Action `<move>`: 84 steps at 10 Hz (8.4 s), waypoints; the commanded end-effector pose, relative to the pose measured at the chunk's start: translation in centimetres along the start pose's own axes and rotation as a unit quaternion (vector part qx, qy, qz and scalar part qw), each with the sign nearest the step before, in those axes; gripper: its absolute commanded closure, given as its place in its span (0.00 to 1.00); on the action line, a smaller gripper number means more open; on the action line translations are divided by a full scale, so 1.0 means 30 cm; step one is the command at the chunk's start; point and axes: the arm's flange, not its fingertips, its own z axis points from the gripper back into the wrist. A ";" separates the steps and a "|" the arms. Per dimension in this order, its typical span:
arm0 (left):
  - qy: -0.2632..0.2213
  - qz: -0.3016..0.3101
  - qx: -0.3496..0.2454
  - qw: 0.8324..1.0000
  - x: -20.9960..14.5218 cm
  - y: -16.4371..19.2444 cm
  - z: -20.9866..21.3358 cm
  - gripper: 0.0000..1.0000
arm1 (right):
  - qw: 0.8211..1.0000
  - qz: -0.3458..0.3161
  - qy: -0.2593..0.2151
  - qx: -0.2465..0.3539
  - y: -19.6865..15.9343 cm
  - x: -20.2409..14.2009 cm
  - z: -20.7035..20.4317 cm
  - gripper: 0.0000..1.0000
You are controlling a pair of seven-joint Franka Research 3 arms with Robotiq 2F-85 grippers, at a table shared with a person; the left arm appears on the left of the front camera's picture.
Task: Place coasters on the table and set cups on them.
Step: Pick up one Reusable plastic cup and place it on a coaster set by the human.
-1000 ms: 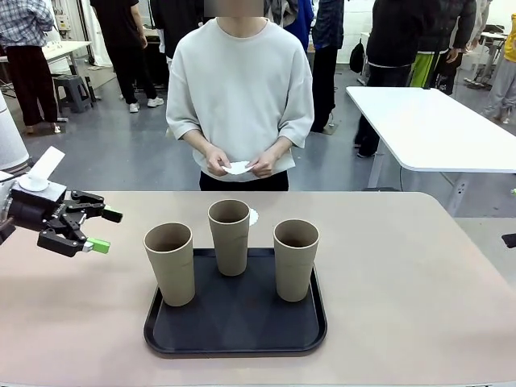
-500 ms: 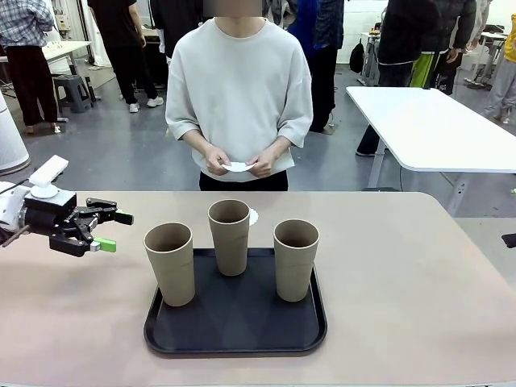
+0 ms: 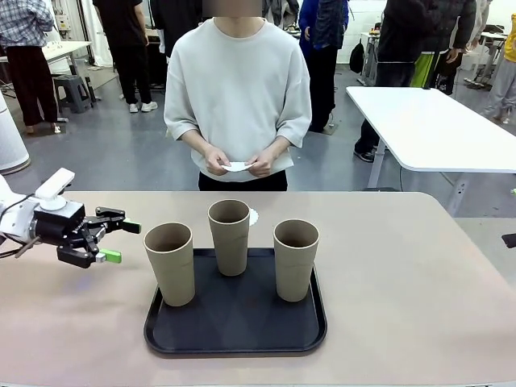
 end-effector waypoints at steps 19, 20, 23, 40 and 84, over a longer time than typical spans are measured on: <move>-0.008 0.008 -0.038 0.999 -0.048 0.057 -0.190 0.00 | 1.000 0.000 -0.002 0.004 0.000 0.002 0.000 0.00; -0.009 0.009 -0.040 0.999 -0.051 0.058 -0.193 0.00 | 1.000 0.000 -0.002 0.004 0.000 0.002 0.000 0.00; -0.012 0.007 -0.047 0.999 -0.058 0.068 -0.217 0.00 | 1.000 0.000 -0.002 0.004 0.000 0.002 0.000 0.00; -0.007 0.000 -0.126 0.992 -0.052 0.034 -0.391 0.00 | 1.000 0.000 -0.002 0.004 0.000 0.002 0.000 0.00; -0.063 0.022 -0.028 0.997 0.646 0.621 -0.403 0.13 | 1.000 0.000 -0.002 0.004 0.000 0.002 0.000 0.00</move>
